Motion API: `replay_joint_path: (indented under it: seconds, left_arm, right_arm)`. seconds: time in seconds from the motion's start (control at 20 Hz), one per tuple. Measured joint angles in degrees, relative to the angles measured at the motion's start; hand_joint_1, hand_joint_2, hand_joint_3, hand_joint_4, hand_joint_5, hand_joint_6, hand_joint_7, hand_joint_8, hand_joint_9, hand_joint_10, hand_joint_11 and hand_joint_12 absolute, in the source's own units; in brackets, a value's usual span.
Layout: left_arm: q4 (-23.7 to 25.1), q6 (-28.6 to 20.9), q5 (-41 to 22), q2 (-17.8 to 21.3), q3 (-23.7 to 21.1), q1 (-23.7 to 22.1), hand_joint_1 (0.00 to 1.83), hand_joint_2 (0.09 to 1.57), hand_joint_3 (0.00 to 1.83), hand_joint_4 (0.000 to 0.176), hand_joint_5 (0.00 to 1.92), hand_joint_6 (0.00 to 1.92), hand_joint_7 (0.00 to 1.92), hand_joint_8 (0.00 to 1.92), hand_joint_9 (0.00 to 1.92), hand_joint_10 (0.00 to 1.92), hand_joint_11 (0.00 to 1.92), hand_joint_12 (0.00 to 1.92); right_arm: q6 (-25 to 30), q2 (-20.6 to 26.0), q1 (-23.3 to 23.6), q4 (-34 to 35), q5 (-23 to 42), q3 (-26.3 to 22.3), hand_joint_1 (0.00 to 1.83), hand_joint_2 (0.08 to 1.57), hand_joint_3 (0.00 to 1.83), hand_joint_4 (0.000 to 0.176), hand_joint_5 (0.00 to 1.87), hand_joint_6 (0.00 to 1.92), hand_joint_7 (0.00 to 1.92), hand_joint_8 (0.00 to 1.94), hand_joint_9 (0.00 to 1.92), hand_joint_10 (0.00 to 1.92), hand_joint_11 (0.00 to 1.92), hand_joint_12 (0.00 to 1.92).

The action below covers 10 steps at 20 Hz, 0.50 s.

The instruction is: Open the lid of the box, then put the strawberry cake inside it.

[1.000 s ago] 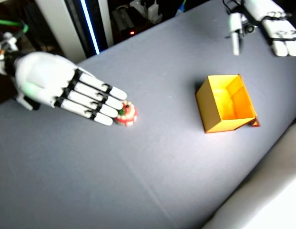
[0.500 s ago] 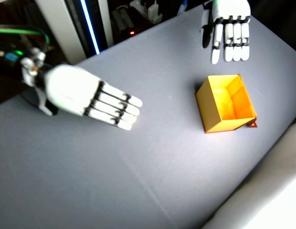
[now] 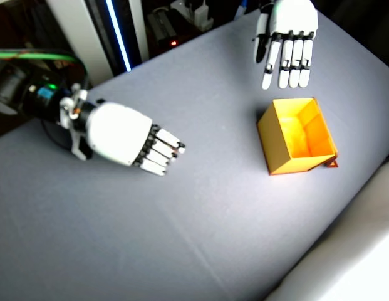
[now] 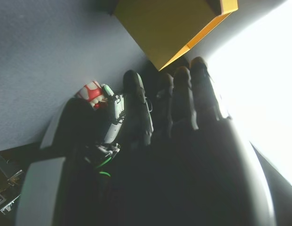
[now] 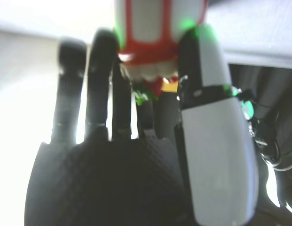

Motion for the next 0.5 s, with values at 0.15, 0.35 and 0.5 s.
replay_joint_path:
  seconds: [0.15, 0.35, 0.5]
  left_arm:
    - [0.3, -0.8, -0.6, 0.0, -0.4, 0.9, 0.52, 1.44, 0.00, 0.044, 0.30, 0.00, 0.09, 0.00, 0.02, 0.01, 0.01, 0.02]
    - [0.3, -2.2, -0.5, 1.0, -1.2, 2.5, 0.43, 1.45, 0.01, 0.027, 0.32, 0.01, 0.11, 0.00, 0.11, 0.02, 0.00, 0.75]
    - [2.6, -3.6, -0.5, 1.1, -1.5, 3.0, 0.46, 1.46, 0.00, 0.012, 0.34, 0.01, 0.13, 0.00, 0.12, 0.02, 0.00, 0.81]
  right_arm:
    - [1.1, 0.7, 1.7, -2.3, 0.2, 0.0, 1.32, 1.28, 0.00, 0.000, 0.59, 1.34, 0.66, 1.46, 0.72, 1.70, 0.78, 1.86]
    - [1.6, 1.1, 8.2, -6.5, 1.6, 0.5, 1.17, 1.31, 0.00, 0.000, 0.55, 1.39, 0.73, 1.67, 0.69, 1.67, 0.68, 1.92]
    - [1.7, 0.1, 12.0, -7.3, 2.4, 2.3, 1.21, 1.28, 0.00, 0.000, 0.63, 1.33, 0.74, 1.57, 0.71, 1.62, 0.62, 1.87]
